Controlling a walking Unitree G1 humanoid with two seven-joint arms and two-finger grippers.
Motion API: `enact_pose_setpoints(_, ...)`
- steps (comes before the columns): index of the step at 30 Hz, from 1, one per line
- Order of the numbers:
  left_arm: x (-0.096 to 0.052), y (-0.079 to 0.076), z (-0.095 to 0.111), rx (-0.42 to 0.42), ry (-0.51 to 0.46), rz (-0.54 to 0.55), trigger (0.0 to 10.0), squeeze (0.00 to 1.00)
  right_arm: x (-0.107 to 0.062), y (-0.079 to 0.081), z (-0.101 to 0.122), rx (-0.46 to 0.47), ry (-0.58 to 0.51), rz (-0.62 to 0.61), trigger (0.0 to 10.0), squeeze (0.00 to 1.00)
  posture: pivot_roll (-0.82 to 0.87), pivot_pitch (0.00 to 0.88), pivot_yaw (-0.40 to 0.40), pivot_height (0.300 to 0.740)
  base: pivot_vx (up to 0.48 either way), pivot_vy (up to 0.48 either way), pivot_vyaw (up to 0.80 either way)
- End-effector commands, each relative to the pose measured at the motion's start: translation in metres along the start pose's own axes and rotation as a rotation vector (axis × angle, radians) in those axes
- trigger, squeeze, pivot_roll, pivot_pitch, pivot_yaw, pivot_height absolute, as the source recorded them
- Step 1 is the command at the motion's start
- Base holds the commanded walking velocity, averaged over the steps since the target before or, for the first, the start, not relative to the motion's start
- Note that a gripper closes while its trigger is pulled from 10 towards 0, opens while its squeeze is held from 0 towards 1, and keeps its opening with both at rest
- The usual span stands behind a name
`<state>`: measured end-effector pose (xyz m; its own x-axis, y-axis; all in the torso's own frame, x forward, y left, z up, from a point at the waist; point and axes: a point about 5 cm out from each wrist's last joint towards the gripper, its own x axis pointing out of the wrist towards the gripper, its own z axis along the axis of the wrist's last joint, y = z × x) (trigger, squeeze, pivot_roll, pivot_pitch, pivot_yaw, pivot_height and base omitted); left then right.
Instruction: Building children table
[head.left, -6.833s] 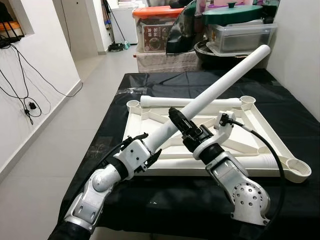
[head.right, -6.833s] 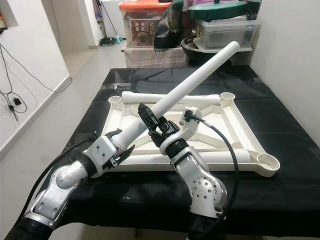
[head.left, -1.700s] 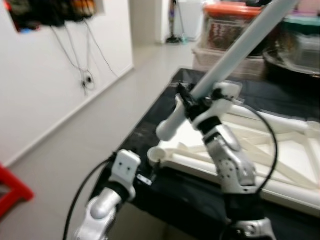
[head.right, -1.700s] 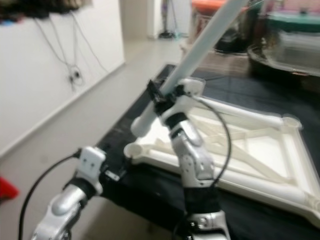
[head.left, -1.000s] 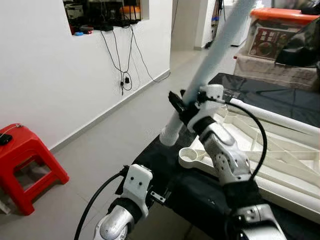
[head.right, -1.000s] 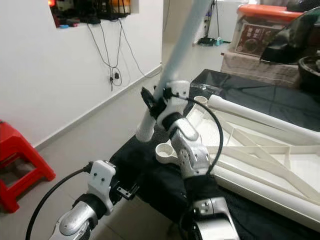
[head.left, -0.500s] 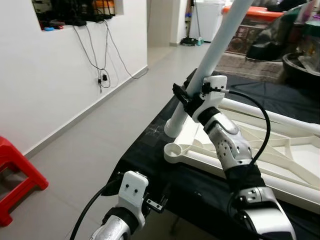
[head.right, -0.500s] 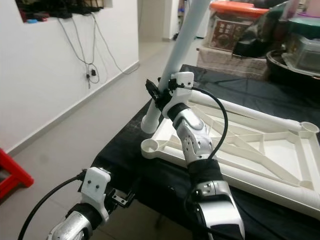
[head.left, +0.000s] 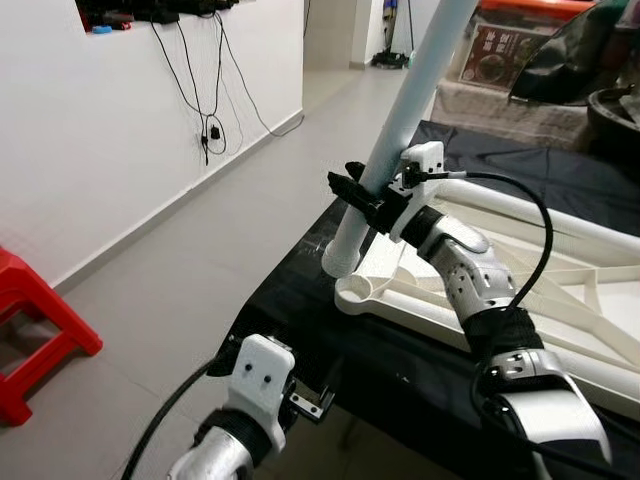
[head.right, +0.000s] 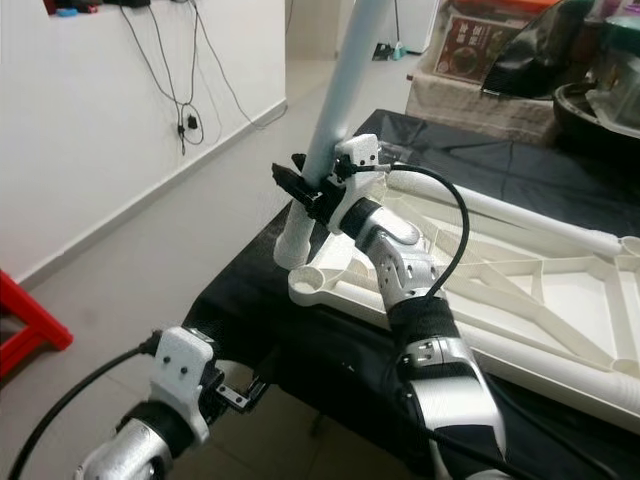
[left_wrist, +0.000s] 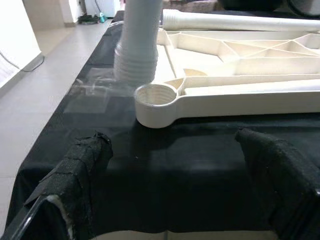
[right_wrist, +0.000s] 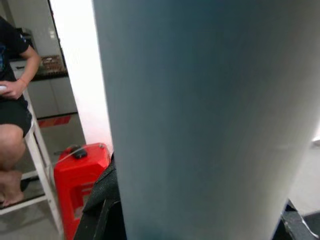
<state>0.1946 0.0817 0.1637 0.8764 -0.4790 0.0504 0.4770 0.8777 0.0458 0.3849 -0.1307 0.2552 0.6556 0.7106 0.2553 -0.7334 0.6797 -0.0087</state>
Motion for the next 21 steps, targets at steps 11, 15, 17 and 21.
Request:
enact_pose_setpoints(11, -0.0006, -0.0070, 0.0048, 0.056, 0.008, -0.083, 10.0, 0.00, 0.0007, 0.0048, 0.0109, -0.026, 0.024, 0.217, 10.0, 0.00, 0.19, 0.178, -0.043, 0.740, 0.000, 0.000, 0.00)
enact_pose_setpoints(15, 0.0001, -0.0071, 0.0039, 0.044, 0.014, -0.075, 10.0, 0.00, -0.0012, 0.0049, 0.0085, -0.021, 0.049, 0.260, 10.0, 0.00, 0.19, 0.178, -0.043, 0.740, 0.000, 0.000, 0.00)
enact_pose_setpoints(17, 0.0004, -0.0088, 0.0048, 0.037, 0.010, -0.067, 10.0, 0.00, -0.0024, 0.0046, 0.0059, -0.028, 0.066, 0.279, 10.0, 0.00, 0.19, 0.176, -0.044, 0.740, 0.000, 0.000, 0.00)
enact_pose_setpoints(21, -0.0002, -0.0110, 0.0060, 0.044, 0.003, -0.061, 10.0, 0.00, -0.0026, 0.0044, 0.0027, -0.047, 0.080, 0.284, 10.0, 0.00, 0.19, 0.175, -0.046, 0.740, 0.000, 0.000, 0.00)
